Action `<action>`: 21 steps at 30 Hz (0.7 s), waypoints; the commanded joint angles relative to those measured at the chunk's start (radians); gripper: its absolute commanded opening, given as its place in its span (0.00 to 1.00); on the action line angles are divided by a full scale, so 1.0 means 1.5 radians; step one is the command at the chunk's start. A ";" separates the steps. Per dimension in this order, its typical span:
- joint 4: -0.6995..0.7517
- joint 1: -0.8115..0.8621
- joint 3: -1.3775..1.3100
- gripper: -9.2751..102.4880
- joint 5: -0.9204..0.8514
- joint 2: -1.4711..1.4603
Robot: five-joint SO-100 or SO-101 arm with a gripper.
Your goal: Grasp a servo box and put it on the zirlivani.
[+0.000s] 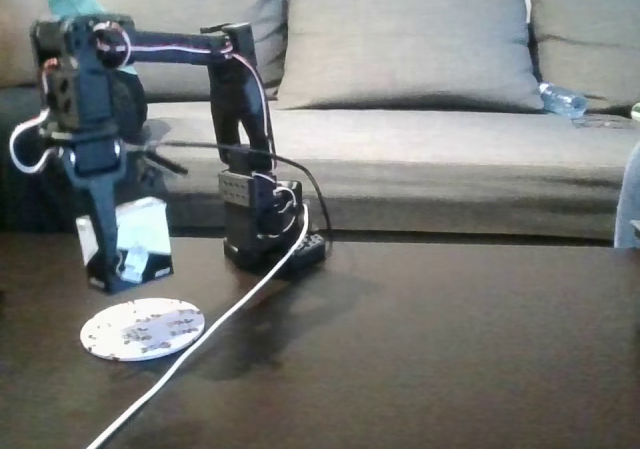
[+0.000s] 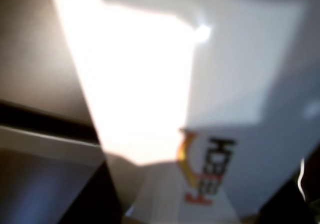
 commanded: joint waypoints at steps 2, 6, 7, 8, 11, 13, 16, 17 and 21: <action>-0.039 -0.005 0.007 0.20 0.016 0.034; -0.060 -0.010 0.010 0.20 0.020 0.022; -0.062 -0.011 0.016 0.20 0.020 0.022; -0.064 -0.012 0.026 0.20 0.020 0.024; -0.094 -0.013 0.057 0.20 0.020 0.027; -0.118 -0.012 0.080 0.20 0.016 0.030; -0.132 -0.010 0.103 0.20 0.013 0.034; -0.133 -0.010 0.104 0.20 0.014 0.034; -0.130 -0.011 0.103 0.20 0.017 0.035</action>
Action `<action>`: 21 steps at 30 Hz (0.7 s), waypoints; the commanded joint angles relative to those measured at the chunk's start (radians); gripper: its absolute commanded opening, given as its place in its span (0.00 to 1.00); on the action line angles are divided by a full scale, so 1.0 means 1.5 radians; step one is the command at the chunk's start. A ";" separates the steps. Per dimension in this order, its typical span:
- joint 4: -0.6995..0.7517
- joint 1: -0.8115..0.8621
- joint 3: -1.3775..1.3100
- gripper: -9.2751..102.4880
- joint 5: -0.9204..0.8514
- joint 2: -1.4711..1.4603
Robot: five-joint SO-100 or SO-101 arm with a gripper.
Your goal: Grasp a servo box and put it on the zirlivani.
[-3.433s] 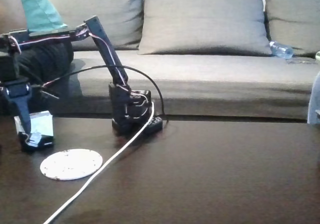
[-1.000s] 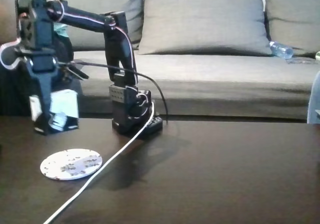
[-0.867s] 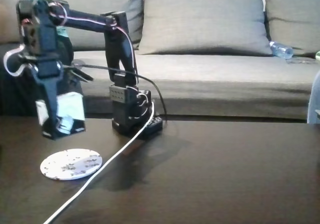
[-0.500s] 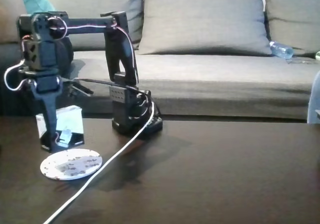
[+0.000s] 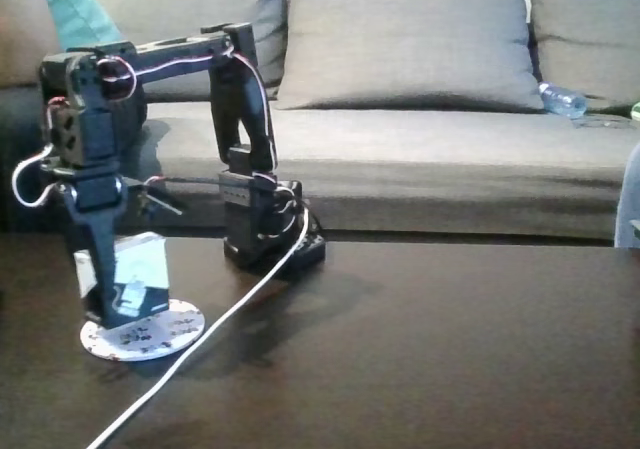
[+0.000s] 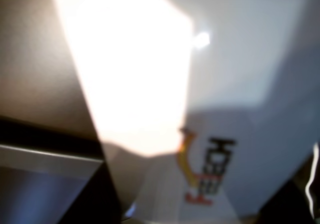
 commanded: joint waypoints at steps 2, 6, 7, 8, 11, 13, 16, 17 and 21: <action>0.006 -0.003 0.000 0.20 -0.001 0.035; 0.006 -0.001 0.000 0.20 -0.003 0.035; 0.007 -0.001 0.000 0.22 -0.003 0.035; 0.007 -0.001 0.000 0.25 -0.003 0.035; 0.004 0.000 0.000 0.32 -0.003 0.036; 0.003 0.001 0.000 0.32 -0.004 0.036; 0.006 0.002 0.000 0.33 -0.006 0.036; 0.006 0.002 0.000 0.33 -0.006 0.036; 0.007 0.002 -0.001 0.33 -0.007 0.036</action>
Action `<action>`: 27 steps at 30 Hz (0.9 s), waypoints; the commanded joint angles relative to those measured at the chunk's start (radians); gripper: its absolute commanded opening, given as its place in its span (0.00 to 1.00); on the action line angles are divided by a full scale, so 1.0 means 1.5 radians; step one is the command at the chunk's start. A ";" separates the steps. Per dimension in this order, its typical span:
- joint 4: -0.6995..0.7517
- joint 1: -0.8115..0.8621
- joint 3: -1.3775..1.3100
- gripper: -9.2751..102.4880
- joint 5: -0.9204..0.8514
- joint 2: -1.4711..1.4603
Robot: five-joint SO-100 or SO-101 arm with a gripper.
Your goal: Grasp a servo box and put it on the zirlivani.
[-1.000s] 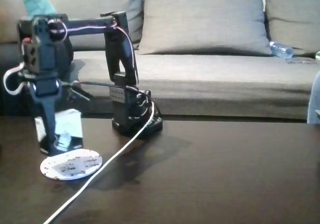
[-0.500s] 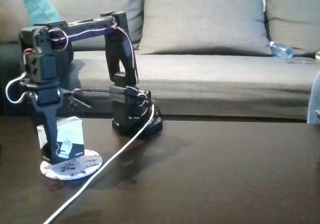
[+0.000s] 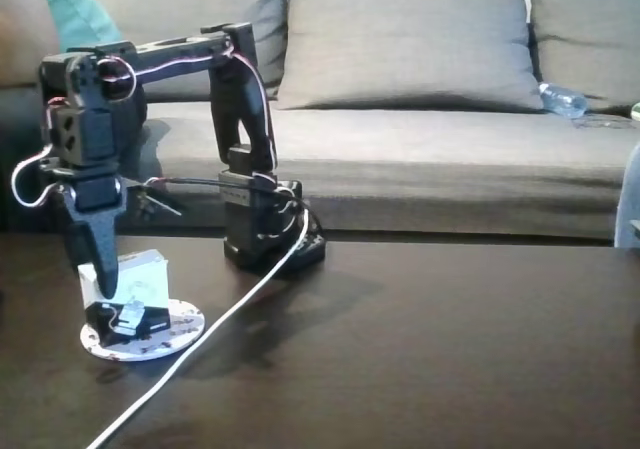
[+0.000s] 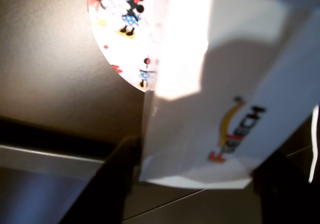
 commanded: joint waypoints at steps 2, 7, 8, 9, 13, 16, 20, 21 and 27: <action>0.008 0.005 -0.001 0.33 -0.004 0.040; 0.046 0.000 0.003 0.33 -0.004 0.117; 0.064 -0.003 0.002 0.33 -0.004 0.135; 0.081 -0.008 0.002 0.33 -0.004 0.153; 0.125 -0.030 0.000 0.33 0.008 0.226; 0.133 -0.059 0.007 0.33 0.055 0.270; 0.134 -0.109 0.008 0.33 0.149 0.324; 0.134 -0.127 0.008 0.32 0.173 0.340; 0.126 -0.250 0.019 0.32 0.354 0.442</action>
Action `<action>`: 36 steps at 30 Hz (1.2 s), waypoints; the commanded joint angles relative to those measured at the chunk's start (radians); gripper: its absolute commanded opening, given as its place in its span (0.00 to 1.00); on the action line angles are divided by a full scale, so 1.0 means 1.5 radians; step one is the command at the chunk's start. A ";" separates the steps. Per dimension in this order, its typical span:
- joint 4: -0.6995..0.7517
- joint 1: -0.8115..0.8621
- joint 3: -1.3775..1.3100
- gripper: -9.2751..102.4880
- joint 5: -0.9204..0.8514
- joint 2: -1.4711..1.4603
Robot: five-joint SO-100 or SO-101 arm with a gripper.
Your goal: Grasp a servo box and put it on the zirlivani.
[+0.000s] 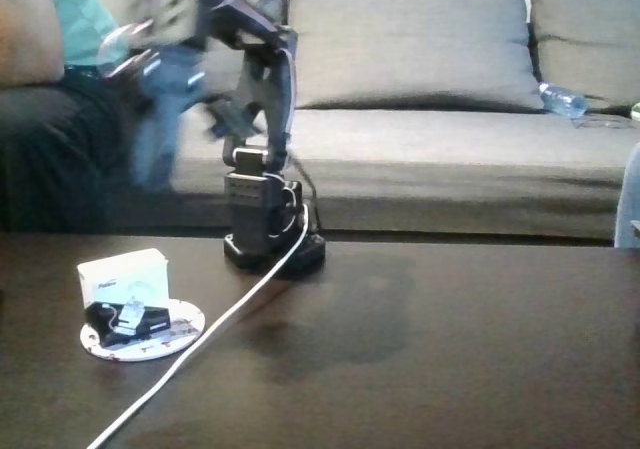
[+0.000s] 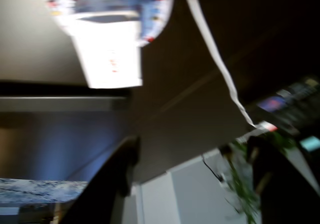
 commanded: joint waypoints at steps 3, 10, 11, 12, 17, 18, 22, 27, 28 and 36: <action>-0.043 -0.118 0.080 0.29 0.139 0.111; -0.268 -0.200 0.420 0.09 0.344 0.308; -0.300 -0.214 0.479 0.09 0.370 0.340; -0.328 -0.233 0.539 0.09 0.401 0.370; -0.373 -0.287 0.780 0.08 0.528 0.548; -0.371 -0.287 0.815 0.08 0.520 0.589; -0.300 -0.296 0.921 0.08 0.511 0.755; -0.183 -0.308 0.976 0.08 0.515 0.932; -0.174 -0.309 0.974 0.08 0.512 0.926; -0.167 -0.310 0.970 0.08 0.511 0.909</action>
